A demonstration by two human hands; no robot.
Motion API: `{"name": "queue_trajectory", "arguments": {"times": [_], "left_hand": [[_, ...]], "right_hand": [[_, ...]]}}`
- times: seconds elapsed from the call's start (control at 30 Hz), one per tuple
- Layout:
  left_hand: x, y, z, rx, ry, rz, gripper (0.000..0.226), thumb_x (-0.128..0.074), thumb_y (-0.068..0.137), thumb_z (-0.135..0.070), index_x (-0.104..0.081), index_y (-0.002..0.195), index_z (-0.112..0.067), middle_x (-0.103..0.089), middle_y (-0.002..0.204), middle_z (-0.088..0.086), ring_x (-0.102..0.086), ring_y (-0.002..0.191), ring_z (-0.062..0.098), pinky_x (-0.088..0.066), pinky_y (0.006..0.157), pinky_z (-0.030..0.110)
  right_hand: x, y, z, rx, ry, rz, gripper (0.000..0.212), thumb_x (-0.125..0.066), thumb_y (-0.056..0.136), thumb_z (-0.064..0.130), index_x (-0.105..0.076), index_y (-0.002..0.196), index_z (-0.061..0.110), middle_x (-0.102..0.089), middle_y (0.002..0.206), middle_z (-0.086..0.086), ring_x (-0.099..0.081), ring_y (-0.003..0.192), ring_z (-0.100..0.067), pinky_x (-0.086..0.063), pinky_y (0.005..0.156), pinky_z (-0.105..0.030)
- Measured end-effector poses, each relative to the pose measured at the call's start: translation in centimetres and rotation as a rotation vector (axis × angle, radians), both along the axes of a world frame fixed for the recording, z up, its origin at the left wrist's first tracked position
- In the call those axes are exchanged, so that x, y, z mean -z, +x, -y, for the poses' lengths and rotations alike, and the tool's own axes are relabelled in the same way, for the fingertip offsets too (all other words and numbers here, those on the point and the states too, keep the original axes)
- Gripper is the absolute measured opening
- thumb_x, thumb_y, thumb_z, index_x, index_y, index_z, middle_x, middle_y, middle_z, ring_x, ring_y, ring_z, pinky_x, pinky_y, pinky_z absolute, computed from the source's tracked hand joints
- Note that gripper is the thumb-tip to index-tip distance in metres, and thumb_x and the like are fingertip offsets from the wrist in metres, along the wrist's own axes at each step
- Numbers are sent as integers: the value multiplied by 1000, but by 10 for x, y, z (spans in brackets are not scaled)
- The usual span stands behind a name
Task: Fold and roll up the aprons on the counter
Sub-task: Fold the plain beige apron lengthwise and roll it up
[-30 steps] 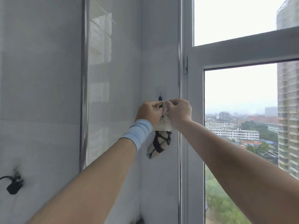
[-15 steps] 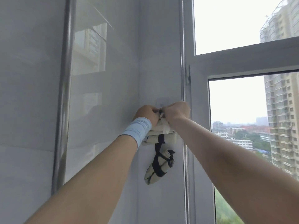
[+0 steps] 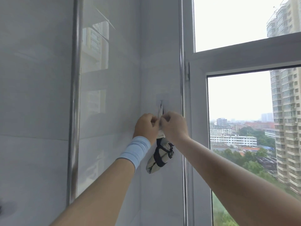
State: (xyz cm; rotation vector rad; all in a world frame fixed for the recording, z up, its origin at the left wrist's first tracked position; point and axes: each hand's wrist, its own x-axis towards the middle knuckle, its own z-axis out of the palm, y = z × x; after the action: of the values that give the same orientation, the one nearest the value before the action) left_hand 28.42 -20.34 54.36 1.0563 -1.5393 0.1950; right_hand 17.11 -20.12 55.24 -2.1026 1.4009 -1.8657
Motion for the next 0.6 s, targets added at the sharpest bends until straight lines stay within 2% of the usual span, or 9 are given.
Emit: {"name": "queue_trajectory", "arguments": {"times": [0.13, 0.23, 0.33, 0.4, 0.47, 0.53, 0.6], "left_hand": [[10, 3, -8, -5, -17, 46, 9, -62, 90, -20, -64, 87, -12, -60, 90, 1, -57, 84, 16, -48, 76, 26], [17, 7, -14, 26, 79, 8, 8, -63, 89, -21, -63, 92, -13, -61, 95, 0, -57, 86, 13, -42, 75, 21], [23, 12, -13, 50, 131, -14, 5, -62, 89, -18, -65, 91, -15, -64, 98, 0, -59, 90, 14, -42, 76, 20], [26, 15, -12, 18, 82, 48, 10, -59, 90, -15, -68, 94, -14, -63, 101, 2, -57, 94, 16, -40, 79, 19], [26, 18, -7, -73, -18, 133, 15, -57, 92, -15, -71, 98, -14, -59, 104, 4, -51, 100, 19, -40, 84, 23], [28, 22, -2, -94, -49, 153, 21, -54, 94, -19, -72, 105, -16, -58, 108, 5, -51, 104, 21, -44, 89, 30], [32, 24, 1, -53, -2, 188, 29, -50, 98, -26, -68, 119, -19, -58, 119, 5, -51, 112, 24, -44, 97, 34]], "right_hand": [[29, -2, 1, 86, -273, -161, 19, -50, 95, 10, -69, 96, 10, -63, 93, -6, -55, 94, -27, -44, 81, -32], [43, -8, -2, 74, -277, -154, 30, -48, 94, -1, -65, 118, 6, -67, 109, -11, -58, 107, -29, -48, 91, -37], [46, -15, -2, 33, -270, -233, 33, -51, 91, -5, -66, 118, 6, -69, 110, -10, -59, 106, -29, -43, 87, -27], [41, -20, -2, 55, -276, -317, 31, -54, 91, -1, -67, 118, 8, -67, 111, -8, -57, 107, -29, -41, 87, -26], [38, -25, 1, 136, -263, -440, 33, -56, 93, 6, -64, 124, 11, -63, 120, -5, -52, 114, -28, -40, 97, -33], [38, -29, 4, 156, -195, -511, 35, -46, 101, 19, -58, 133, 16, -59, 131, -1, -48, 123, -26, -35, 106, -37], [40, -30, 7, 145, -128, -536, 41, -33, 105, 29, -51, 140, 21, -55, 136, 2, -46, 127, -24, -33, 108, -39]]}}
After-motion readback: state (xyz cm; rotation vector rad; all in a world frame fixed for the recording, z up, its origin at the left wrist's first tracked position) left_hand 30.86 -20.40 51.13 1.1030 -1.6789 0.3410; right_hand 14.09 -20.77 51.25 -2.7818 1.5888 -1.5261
